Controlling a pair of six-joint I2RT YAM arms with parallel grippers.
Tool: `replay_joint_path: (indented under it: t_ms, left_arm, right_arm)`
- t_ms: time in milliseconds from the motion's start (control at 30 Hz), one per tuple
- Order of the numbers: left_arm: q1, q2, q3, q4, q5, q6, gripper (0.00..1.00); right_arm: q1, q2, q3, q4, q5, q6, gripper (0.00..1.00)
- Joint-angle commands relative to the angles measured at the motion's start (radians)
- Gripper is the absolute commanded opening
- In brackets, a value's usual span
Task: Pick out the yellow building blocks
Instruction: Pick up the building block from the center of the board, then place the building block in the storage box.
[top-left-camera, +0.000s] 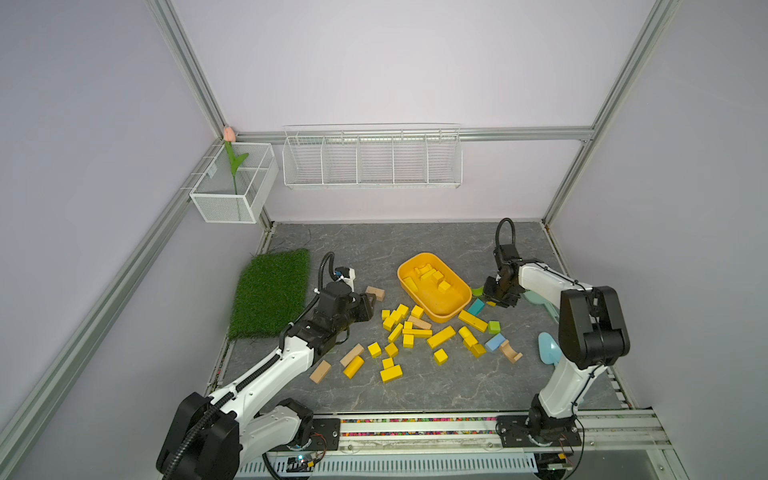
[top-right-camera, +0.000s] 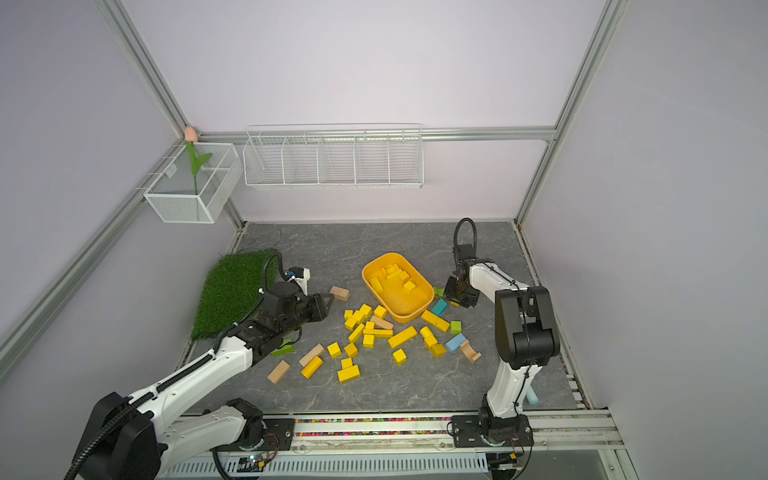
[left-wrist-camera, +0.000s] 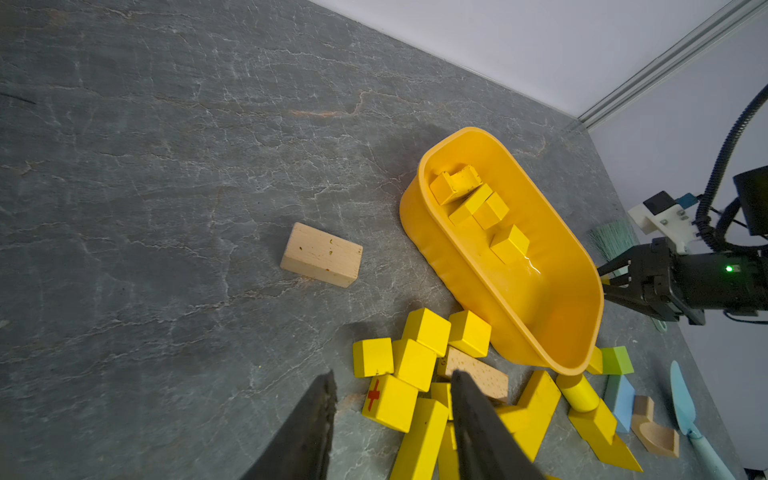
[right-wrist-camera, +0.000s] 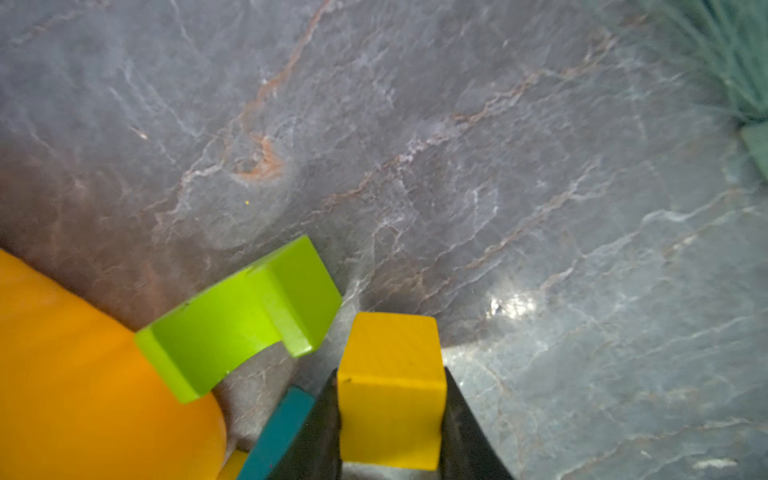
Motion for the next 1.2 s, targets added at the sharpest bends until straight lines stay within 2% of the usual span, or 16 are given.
replay_joint_path:
  t_ms: [0,167,367,533,800,1167]
  left_arm:
    - [0.006,-0.007,-0.008,0.015,0.006,-0.013,0.47]
    - [0.008,-0.008,-0.010,0.015,0.006,-0.014,0.47]
    - [0.007,-0.008,-0.010,0.015,0.006,-0.017,0.47]
    - [0.007,-0.010,-0.011,0.015,0.006,-0.016,0.47]
    - [0.009,-0.014,-0.013,0.016,0.006,-0.016,0.47]
    - [0.011,-0.023,-0.019,0.020,0.006,-0.018,0.47]
  right_arm:
    - [0.014,-0.079,0.014,-0.029,0.029,-0.009,0.32]
    - [0.058,-0.143,0.053,-0.048,0.061,-0.020,0.32]
    - [0.200,-0.179,0.120,-0.055,0.062,-0.032,0.32]
    - [0.273,-0.162,0.154,-0.059,0.030,-0.005,0.32]
    - [0.306,-0.056,0.156,-0.031,-0.108,0.083,0.32]
    - [0.316,0.071,0.190,-0.038,-0.076,0.130,0.32]
